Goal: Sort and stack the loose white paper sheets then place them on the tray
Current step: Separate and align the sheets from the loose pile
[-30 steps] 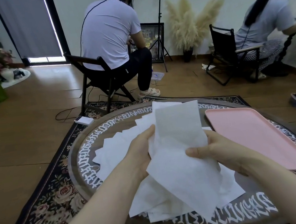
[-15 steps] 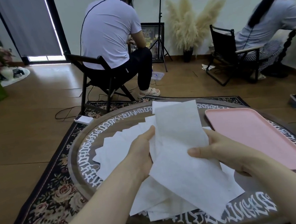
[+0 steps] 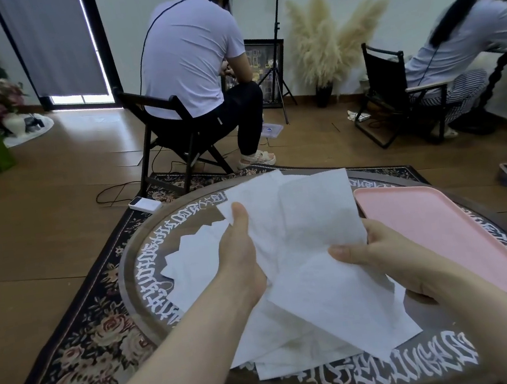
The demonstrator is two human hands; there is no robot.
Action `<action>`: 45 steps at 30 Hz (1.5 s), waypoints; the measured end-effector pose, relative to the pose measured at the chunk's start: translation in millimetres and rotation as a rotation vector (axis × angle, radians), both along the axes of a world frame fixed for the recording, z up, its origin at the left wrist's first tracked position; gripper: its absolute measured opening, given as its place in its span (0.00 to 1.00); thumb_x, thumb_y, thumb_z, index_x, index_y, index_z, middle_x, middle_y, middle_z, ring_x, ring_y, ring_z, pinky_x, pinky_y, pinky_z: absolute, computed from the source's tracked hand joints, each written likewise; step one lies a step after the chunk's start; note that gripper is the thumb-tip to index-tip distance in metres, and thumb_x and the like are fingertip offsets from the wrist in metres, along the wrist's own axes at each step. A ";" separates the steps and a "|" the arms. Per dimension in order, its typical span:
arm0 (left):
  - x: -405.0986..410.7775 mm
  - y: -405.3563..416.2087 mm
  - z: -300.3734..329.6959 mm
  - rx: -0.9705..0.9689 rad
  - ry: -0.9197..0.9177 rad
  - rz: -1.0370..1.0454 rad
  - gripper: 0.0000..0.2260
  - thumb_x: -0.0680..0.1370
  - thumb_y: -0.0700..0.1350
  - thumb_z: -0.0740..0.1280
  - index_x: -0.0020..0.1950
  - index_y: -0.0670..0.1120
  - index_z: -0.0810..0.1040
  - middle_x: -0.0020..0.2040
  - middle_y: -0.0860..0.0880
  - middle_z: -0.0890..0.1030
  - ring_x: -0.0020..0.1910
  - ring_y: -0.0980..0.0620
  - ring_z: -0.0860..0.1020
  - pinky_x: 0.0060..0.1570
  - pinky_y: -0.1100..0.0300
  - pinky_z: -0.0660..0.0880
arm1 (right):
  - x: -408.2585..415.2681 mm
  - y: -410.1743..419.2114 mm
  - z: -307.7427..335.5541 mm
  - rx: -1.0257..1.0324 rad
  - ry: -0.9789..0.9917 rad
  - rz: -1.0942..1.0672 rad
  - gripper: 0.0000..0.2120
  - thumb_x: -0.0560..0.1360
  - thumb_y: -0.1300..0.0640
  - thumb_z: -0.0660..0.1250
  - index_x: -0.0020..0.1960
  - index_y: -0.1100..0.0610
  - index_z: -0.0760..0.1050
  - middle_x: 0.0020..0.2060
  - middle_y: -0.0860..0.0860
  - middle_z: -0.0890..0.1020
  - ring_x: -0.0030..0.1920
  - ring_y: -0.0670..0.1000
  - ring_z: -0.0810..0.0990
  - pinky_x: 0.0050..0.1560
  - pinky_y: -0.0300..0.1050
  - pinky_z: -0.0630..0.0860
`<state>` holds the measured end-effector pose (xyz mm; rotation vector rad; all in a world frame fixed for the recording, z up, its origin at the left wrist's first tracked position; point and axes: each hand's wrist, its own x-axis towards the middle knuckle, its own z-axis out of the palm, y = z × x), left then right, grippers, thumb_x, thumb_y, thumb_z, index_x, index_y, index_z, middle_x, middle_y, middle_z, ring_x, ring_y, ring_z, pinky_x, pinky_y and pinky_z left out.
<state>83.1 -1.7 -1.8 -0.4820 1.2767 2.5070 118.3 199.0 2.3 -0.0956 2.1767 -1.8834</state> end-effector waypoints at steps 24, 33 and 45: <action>0.7 5.8 -6.5 -0.095 0.036 -0.070 0.14 0.77 0.39 0.70 0.62 0.37 0.79 0.56 0.38 0.83 0.55 0.38 0.82 0.57 0.41 0.77 | 3.9 -23.2 -6.2 0.234 0.345 -0.100 0.47 0.69 0.58 0.78 0.77 0.37 0.54 0.63 0.40 0.73 0.57 0.33 0.77 0.51 0.30 0.75; -6.3 1.0 -7.6 -0.018 -0.041 0.029 0.14 0.81 0.42 0.65 0.65 0.37 0.76 0.59 0.38 0.81 0.58 0.38 0.80 0.63 0.41 0.74 | 3.0 -44.1 -14.5 0.596 0.736 -0.100 0.24 0.66 0.49 0.79 0.58 0.38 0.76 0.69 0.36 0.62 0.74 0.46 0.59 0.71 0.43 0.50; -16.0 -8.5 -3.7 -0.258 0.196 0.094 0.01 0.80 0.42 0.67 0.50 0.46 0.77 0.45 0.49 0.84 0.42 0.51 0.83 0.44 0.56 0.80 | 6.9 -5.3 27.6 -0.191 0.413 -0.462 0.03 0.78 0.61 0.65 0.46 0.57 0.74 0.35 0.48 0.86 0.34 0.46 0.83 0.34 0.38 0.78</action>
